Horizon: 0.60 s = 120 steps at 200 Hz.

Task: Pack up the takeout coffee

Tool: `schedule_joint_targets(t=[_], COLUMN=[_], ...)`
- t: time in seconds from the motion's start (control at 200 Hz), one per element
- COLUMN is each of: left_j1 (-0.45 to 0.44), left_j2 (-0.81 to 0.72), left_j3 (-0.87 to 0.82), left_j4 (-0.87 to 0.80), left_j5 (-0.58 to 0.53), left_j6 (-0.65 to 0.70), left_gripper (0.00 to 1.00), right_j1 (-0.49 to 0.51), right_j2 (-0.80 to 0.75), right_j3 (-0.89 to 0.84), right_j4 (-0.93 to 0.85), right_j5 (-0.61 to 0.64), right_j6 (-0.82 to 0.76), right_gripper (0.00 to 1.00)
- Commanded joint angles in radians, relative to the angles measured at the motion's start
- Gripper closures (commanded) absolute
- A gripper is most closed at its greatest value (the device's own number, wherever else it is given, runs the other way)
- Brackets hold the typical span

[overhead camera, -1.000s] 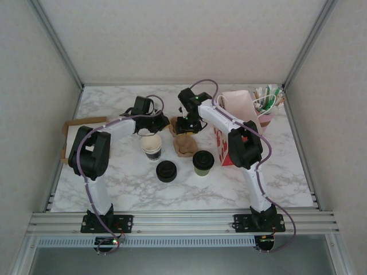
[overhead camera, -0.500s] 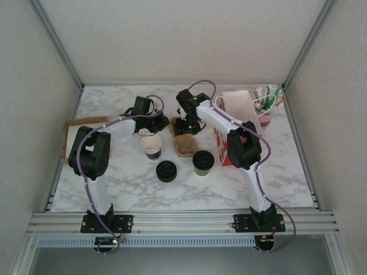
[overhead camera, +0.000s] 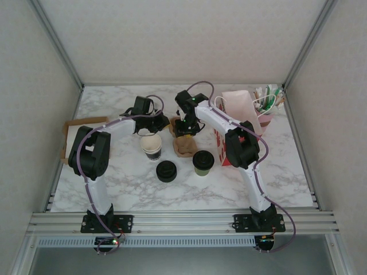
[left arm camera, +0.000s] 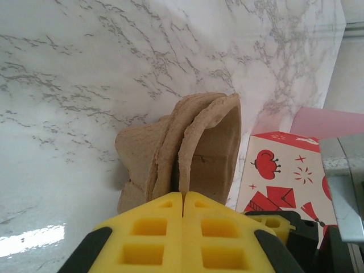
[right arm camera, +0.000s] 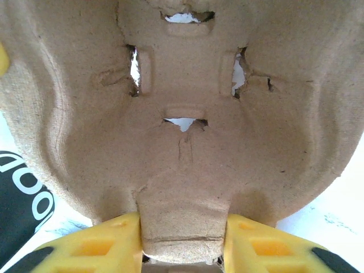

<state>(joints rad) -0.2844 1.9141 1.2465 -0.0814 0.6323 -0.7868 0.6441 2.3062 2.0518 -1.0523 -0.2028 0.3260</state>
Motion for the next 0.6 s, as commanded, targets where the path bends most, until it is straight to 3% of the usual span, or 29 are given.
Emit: schedule_joint_targets(t=[0.0,0.19,0.596], left_j1=[0.008,0.008,0.009], left_j2=[-0.018,-0.017,-0.012], left_j3=[-0.009,-0.012,-0.029], left_j4=[0.026,0.035,0.061], left_j5=[0.017,0.029,0.044], left_j6=[-0.009,-0.015,-0.025], left_gripper=[1.00,1.00,0.69], right_j1=[0.009,0.009,0.008], right_j2=[0.018,-0.004,-0.044], right_j3=[0.027,0.026,0.010], right_j4=[-0.031,-0.021,0.003], right_j5=[0.017,0.006,-0.022], right_j6=[-0.003,-0.001,0.004], right_gripper=[0.68,0.74,0.76])
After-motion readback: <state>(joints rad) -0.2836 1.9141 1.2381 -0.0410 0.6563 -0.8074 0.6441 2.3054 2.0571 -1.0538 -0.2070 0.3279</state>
